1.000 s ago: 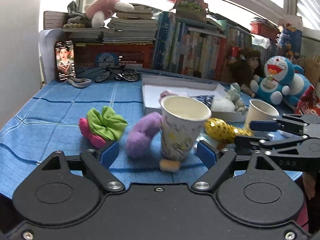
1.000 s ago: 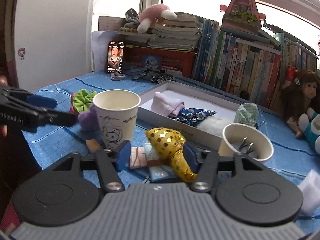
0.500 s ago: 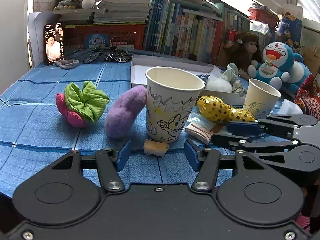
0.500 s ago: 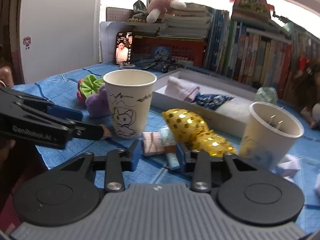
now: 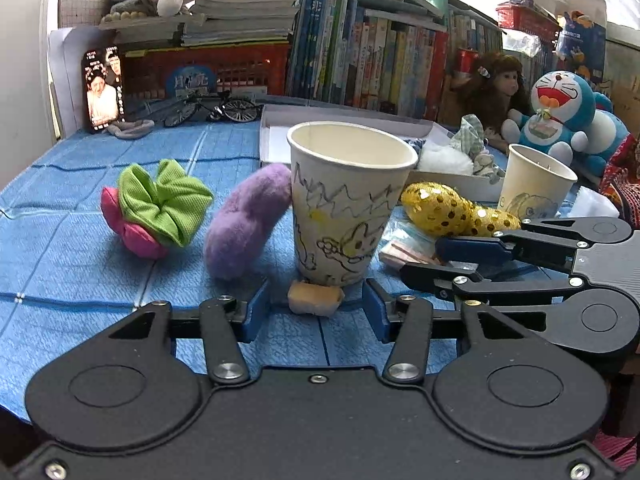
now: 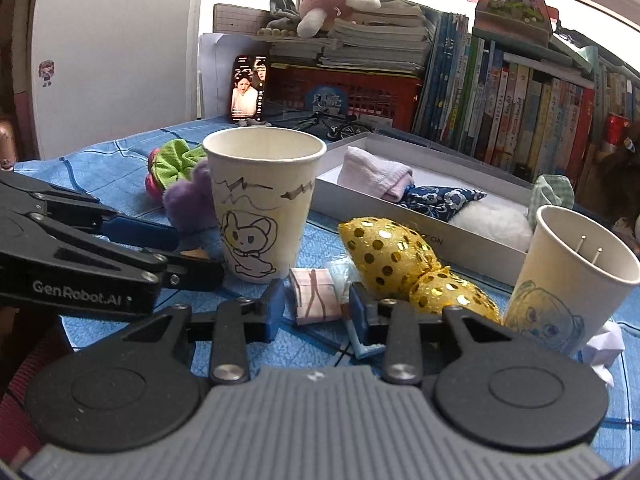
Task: Organize soft objects
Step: 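Grasp the small beige block with the left tool while the right tool grasps the pink striped packet, then lift both held items and carry them over the white tray, then lower the beige block and pink packet into the tray and open both tools, then move both open tools back toward the remaining table items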
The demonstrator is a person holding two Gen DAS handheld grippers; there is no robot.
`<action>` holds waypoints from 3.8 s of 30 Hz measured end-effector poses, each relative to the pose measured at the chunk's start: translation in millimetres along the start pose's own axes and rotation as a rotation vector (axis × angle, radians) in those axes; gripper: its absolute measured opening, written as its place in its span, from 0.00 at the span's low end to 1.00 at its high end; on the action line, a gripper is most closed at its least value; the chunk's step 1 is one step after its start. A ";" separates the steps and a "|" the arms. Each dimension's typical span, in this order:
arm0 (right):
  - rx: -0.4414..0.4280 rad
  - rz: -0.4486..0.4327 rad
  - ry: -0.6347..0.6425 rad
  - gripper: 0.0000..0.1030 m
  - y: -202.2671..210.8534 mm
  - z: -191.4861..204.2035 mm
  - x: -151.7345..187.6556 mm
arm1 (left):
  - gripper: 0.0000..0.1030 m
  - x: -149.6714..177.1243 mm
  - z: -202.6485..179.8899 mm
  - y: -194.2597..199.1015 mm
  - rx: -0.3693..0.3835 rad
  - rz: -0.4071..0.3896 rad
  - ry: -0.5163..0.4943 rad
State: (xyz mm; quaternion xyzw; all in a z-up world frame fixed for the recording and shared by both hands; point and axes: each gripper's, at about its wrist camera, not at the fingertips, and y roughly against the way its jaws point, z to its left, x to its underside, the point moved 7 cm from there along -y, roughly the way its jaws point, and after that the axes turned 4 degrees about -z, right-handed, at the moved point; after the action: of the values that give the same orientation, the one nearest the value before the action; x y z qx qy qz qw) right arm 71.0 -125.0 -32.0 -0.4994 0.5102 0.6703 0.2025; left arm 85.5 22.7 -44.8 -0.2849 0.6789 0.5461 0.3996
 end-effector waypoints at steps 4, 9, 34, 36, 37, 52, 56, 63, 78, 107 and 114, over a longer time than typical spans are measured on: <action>-0.001 0.004 0.016 0.38 -1.5 2.6 3.1 | 0.41 5.6 -0.7 -2.6 -0.001 0.010 -0.006; -0.007 0.015 -0.001 0.36 -8.9 -0.4 -1.6 | 0.25 6.4 -4.0 -3.6 -0.012 0.001 -0.021; 0.043 -0.082 -0.089 0.28 38.4 -34.0 -57.1 | 0.25 -68.2 9.9 70.7 0.061 -0.111 -0.003; 0.050 -0.090 -0.099 0.28 38.8 -40.1 -69.2 | 0.25 -86.1 11.7 69.7 0.070 -0.116 -0.006; 0.052 -0.090 -0.109 0.28 37.3 -44.5 -76.5 | 0.25 -95.3 12.5 67.7 0.076 -0.116 -0.010; 0.053 0.146 -0.384 0.28 -66.1 -114.0 -150.1 | 0.25 -183.5 29.1 -87.2 0.123 0.202 0.103; 0.011 0.226 -0.473 0.28 -106.9 -114.2 -151.3 | 0.25 -173.8 32.9 -126.4 0.089 0.300 0.132; -0.042 0.358 -0.565 0.28 -177.5 -101.2 -146.3 | 0.25 -157.3 41.8 -158.6 0.088 0.374 0.176; -0.091 0.458 -0.613 0.47 -212.2 -87.8 -128.9 | 0.37 -149.6 49.1 -167.5 0.106 0.402 0.204; -0.057 0.232 -0.256 0.78 -38.5 -99.5 -118.7 | 0.76 -132.0 71.4 -23.3 0.130 0.166 0.181; 0.000 0.242 0.034 0.81 -18.5 -76.1 -87.2 | 0.76 -101.1 80.3 -8.2 0.130 0.195 0.168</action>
State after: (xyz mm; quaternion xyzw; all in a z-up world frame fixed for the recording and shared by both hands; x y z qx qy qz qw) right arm 157.3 -164.3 37.0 -0.4454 0.5703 0.6811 0.1114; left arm 163.3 93.6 30.6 -0.2357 0.7684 0.5114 0.3042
